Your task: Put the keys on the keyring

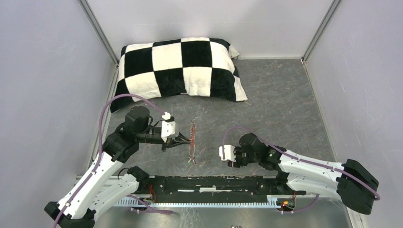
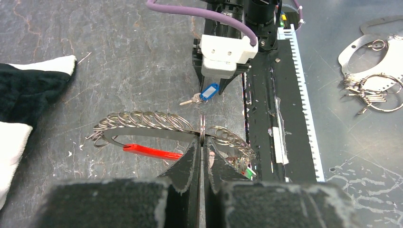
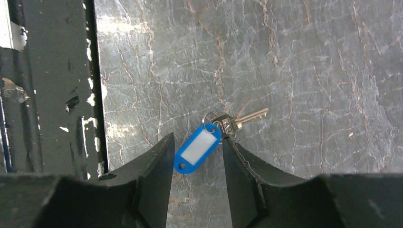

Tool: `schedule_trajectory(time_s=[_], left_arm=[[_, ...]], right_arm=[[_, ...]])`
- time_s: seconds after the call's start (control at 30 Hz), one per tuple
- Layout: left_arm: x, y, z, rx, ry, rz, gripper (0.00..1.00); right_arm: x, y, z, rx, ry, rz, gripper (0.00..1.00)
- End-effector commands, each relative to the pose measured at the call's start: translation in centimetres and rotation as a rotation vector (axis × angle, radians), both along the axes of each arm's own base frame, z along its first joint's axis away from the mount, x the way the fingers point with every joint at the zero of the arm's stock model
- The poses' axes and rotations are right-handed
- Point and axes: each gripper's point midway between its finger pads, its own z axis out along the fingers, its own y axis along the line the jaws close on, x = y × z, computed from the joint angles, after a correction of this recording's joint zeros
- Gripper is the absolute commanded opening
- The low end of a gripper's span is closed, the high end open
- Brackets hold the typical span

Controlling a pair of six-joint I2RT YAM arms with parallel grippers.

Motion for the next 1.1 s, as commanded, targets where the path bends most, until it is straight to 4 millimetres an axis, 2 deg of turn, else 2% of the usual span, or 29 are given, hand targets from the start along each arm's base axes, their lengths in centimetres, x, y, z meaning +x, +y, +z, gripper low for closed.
schedule_trajectory(time_s=[0.0,0.57,1.07], left_arm=[[0.1,-0.1,2.1,-0.043,-0.051,0.003,0.02],[0.0,0.0,2.4,-0.053,-0.056,0.004,0.02],[-0.4,0.1,2.8,-0.063,-0.065,-0.006,0.02]], right_arm=[[0.2,1.8,1.0,0.079,-0.031,0.055,0.47],[1.7,1.6,-0.3,0.000,-0.044,-0.004,0.38],[2.1,1.5,-0.9,-0.039,-0.016,-0.039,0.28]])
